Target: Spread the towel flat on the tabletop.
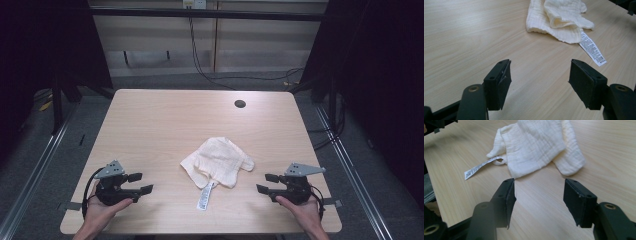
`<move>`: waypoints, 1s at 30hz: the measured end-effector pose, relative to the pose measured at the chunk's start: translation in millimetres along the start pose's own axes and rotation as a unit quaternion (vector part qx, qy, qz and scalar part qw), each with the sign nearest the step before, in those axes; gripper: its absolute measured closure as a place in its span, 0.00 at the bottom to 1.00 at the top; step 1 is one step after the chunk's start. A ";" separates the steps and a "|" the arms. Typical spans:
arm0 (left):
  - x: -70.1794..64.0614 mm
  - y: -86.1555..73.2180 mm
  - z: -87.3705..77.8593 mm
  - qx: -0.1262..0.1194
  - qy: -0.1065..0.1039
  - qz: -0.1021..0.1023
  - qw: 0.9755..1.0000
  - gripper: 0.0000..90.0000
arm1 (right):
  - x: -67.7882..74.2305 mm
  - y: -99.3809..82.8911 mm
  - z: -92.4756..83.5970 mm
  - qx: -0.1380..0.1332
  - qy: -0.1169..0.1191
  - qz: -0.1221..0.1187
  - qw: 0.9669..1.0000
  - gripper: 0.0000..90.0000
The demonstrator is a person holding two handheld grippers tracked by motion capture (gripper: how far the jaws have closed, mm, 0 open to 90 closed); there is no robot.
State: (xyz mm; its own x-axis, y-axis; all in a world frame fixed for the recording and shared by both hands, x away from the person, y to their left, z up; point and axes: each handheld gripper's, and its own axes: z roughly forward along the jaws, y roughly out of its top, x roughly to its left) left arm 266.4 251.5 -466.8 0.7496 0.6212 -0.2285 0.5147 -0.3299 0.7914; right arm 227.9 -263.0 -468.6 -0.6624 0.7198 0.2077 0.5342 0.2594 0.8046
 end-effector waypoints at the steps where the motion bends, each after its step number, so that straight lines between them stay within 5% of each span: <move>1: 0.0 0.0 0.0 0.000 0.000 0.000 1.000 0.38 | 0.0 0.0 0.0 0.000 0.000 0.000 1.000 0.48; 3: -2.8 0.2 0.8 -0.004 -0.010 0.018 1.000 0.37 | 3.1 7.3 4.5 0.001 0.011 -0.010 1.000 0.50; 7: -4.7 1.2 3.0 0.000 -0.016 0.024 1.000 0.36 | 5.7 15.8 12.9 0.006 0.022 -0.017 1.000 0.51; 14: -3.3 1.5 4.6 0.003 -0.021 0.005 1.000 0.43 | 3.7 41.6 25.3 -0.001 0.045 -0.025 0.999 0.51; 20: -10.2 2.2 0.7 -0.003 -0.022 0.025 0.999 0.39 | 6.5 71.6 31.6 -0.020 0.055 -0.038 0.998 0.51; 22: -7.8 1.6 -0.2 -0.010 -0.030 0.013 0.999 0.38 | 5.7 76.2 33.6 -0.025 0.060 -0.038 0.997 0.51; 30: -6.9 1.6 1.0 -0.012 -0.025 0.006 1.000 0.37 | -8.9 80.6 63.8 0.008 0.056 -0.042 0.998 0.49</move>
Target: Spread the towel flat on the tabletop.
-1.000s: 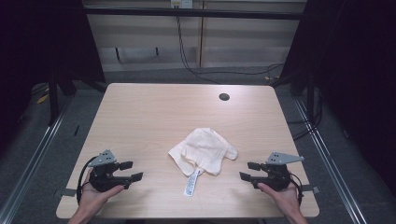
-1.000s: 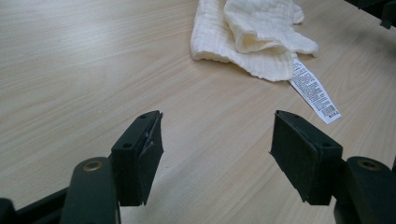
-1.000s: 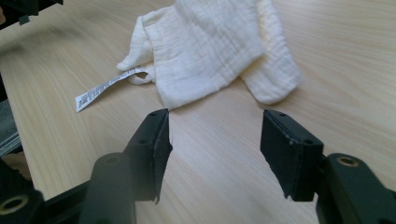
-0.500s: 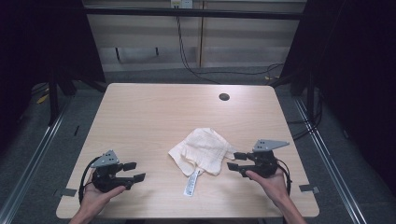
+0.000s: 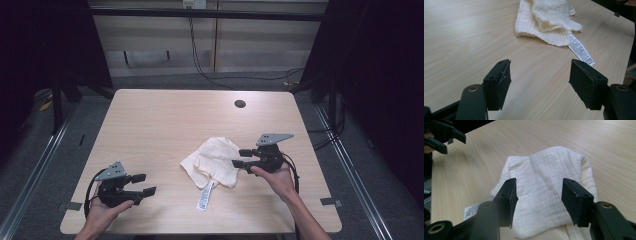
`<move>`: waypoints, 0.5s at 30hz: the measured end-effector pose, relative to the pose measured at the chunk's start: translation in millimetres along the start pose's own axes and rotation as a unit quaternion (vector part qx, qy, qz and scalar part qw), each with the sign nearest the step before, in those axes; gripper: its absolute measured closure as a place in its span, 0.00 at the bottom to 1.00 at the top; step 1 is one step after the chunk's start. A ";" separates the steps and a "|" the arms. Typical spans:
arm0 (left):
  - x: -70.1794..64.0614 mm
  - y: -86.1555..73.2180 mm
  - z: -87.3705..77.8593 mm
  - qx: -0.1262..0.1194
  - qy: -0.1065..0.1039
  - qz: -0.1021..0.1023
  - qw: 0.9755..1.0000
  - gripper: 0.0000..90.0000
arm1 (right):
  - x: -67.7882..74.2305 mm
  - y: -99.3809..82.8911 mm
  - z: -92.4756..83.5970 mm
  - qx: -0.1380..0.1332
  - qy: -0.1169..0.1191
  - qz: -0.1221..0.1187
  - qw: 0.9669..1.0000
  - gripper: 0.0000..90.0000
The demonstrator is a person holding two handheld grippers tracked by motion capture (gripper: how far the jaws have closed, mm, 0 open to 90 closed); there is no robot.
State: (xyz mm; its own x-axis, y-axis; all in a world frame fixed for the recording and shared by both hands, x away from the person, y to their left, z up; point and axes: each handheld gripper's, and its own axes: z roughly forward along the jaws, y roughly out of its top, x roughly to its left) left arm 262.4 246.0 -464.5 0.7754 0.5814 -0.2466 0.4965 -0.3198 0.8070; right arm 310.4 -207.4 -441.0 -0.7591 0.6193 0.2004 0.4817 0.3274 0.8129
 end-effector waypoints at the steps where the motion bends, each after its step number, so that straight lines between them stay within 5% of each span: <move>1: 0.1 -0.2 0.6 -0.001 -0.004 -0.003 1.000 0.37 | -2.4 1.4 3.3 0.004 0.003 0.001 1.000 0.49; 7: -2.0 -0.6 5.7 0.024 -0.006 0.013 1.000 0.40 | -13.2 10.7 11.5 0.012 -0.007 -0.002 1.000 0.45; 15: -3.1 0.0 7.6 0.028 -0.006 0.024 0.999 0.40 | -27.3 13.7 34.8 0.025 -0.011 0.002 1.000 0.40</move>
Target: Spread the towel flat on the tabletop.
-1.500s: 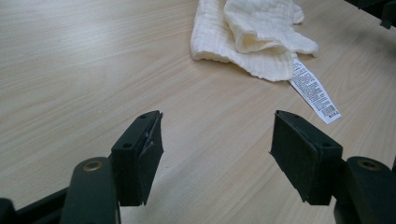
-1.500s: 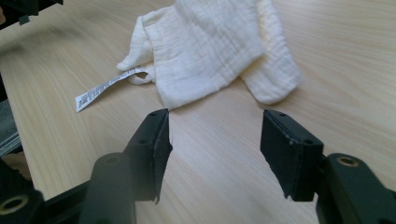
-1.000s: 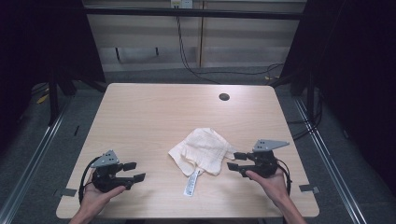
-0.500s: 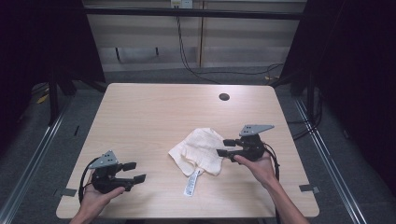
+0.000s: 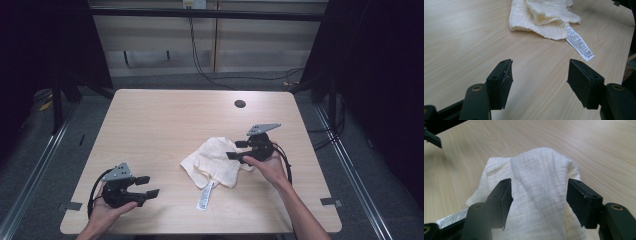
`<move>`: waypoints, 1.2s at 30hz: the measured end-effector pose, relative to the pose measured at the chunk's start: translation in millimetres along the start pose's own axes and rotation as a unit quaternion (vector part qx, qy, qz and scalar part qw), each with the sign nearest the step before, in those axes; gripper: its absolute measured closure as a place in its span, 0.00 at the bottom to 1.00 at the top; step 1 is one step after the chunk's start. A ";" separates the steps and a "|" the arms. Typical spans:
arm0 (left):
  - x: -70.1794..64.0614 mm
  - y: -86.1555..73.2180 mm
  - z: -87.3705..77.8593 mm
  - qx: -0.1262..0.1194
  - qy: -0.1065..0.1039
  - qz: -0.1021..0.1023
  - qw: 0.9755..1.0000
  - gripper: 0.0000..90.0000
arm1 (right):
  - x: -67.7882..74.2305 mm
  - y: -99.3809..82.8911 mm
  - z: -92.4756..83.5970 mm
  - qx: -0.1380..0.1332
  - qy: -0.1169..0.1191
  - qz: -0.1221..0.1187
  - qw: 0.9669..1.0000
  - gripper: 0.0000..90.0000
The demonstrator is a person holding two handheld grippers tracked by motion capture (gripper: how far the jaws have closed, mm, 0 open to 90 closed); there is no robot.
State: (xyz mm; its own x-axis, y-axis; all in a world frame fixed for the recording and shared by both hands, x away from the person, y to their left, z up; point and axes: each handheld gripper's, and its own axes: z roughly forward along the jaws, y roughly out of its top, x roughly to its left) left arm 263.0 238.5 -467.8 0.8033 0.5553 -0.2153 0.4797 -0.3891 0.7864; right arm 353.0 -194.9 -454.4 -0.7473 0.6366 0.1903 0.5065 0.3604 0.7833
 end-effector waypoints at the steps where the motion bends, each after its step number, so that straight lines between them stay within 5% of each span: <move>1: 0.1 -0.4 -0.1 0.000 0.001 -0.002 1.000 0.39 | -1.9 -0.1 3.3 0.001 0.002 0.001 1.000 0.39; 4: 1.4 -0.9 -1.5 -0.003 0.006 -0.003 1.000 0.39 | -7.5 -1.7 15.5 0.022 -0.007 0.010 1.000 0.29; 10: 3.5 -1.1 -3.9 -0.009 0.012 -0.007 1.000 0.38 | -12.8 -10.4 35.0 0.037 -0.003 0.010 0.999 0.30; 15: 4.5 -3.5 -6.8 -0.008 0.021 -0.012 1.000 0.36 | -11.2 -18.2 47.9 0.059 0.007 0.006 0.998 0.40; 27: 5.5 -1.8 -5.0 -0.009 0.025 -0.017 1.000 0.34 | -9.9 -25.8 46.5 0.055 -0.003 0.012 0.998 0.78; 36: 3.5 -0.5 -3.8 -0.011 0.017 -0.021 1.000 0.34 | -4.0 -27.8 42.7 0.066 0.008 0.012 0.998 0.87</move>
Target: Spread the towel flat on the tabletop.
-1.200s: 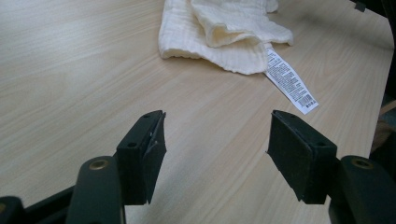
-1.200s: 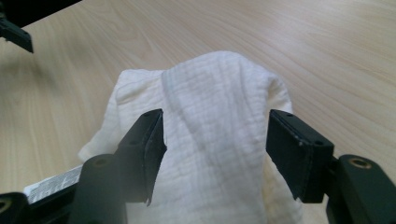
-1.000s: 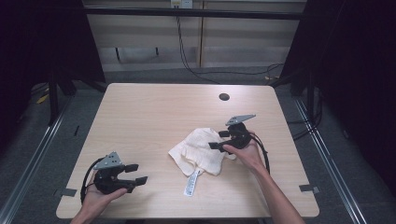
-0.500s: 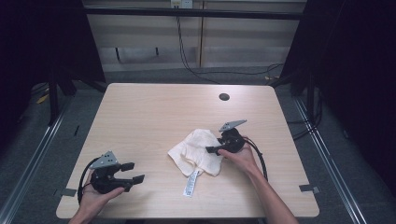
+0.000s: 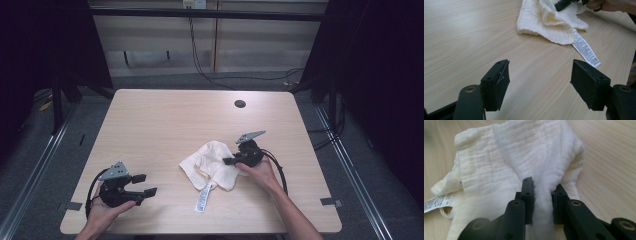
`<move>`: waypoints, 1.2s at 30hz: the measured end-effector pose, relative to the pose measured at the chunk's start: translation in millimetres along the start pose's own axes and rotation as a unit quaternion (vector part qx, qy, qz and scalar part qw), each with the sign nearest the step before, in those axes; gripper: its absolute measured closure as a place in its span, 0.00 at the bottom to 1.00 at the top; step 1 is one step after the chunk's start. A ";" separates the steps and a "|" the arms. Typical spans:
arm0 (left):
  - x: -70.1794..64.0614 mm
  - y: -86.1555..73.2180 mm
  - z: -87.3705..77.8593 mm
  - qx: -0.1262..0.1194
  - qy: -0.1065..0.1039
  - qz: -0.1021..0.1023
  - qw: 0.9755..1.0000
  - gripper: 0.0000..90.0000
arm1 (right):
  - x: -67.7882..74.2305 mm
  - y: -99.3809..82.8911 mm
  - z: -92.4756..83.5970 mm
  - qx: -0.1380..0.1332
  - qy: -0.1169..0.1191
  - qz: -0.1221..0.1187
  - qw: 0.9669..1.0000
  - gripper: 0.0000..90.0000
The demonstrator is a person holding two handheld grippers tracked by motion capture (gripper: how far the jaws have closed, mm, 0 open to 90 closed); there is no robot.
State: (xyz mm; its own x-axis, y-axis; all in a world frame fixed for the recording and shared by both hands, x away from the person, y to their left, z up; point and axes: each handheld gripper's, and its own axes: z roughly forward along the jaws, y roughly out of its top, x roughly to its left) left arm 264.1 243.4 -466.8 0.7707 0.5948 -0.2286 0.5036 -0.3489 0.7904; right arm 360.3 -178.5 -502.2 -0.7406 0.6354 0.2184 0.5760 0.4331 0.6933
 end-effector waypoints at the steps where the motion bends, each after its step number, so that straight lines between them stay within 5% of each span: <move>1: 0.4 0.0 -0.2 0.000 0.000 0.001 1.000 0.35 | 1.7 -0.5 -0.5 0.002 0.001 0.000 1.000 0.87; 12: 1.5 2.4 -1.6 -0.002 -0.002 0.002 1.000 0.37 | 20.8 -5.6 -1.5 0.002 0.004 -0.007 1.000 0.90; 16: 1.4 2.4 -1.6 -0.006 0.018 -0.006 1.000 0.37 | 33.4 -3.9 2.0 0.011 0.020 0.007 1.000 0.90; 20: 1.8 2.8 -0.5 -0.004 0.020 -0.008 1.000 0.36 | 48.5 -2.6 5.3 0.021 0.026 -0.007 0.999 0.91; 26: 2.5 4.3 -0.8 -0.006 0.008 -0.015 1.000 0.37 | 61.4 -5.0 6.9 0.020 0.032 -0.008 0.999 0.90; 30: 0.1 8.4 2.3 -0.003 0.003 -0.011 1.000 0.36 | 69.4 -6.1 5.2 0.018 0.036 -0.005 0.999 0.83; 32: -6.4 13.9 7.0 0.002 -0.002 0.004 1.000 0.36 | 75.7 -2.9 -0.3 0.011 0.028 -0.009 1.000 0.68; 36: -14.6 18.6 13.5 0.011 -0.015 0.019 1.000 0.41 | 71.6 0.9 -9.9 -0.007 0.024 -0.006 1.000 0.53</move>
State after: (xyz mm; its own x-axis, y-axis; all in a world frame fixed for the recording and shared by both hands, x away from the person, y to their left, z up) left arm 267.5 218.5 -456.4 0.8005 0.5594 -0.2152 0.4820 -0.3876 0.7857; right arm 304.3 -138.9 -479.2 -0.7630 0.5991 0.2427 0.5628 0.4310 0.7053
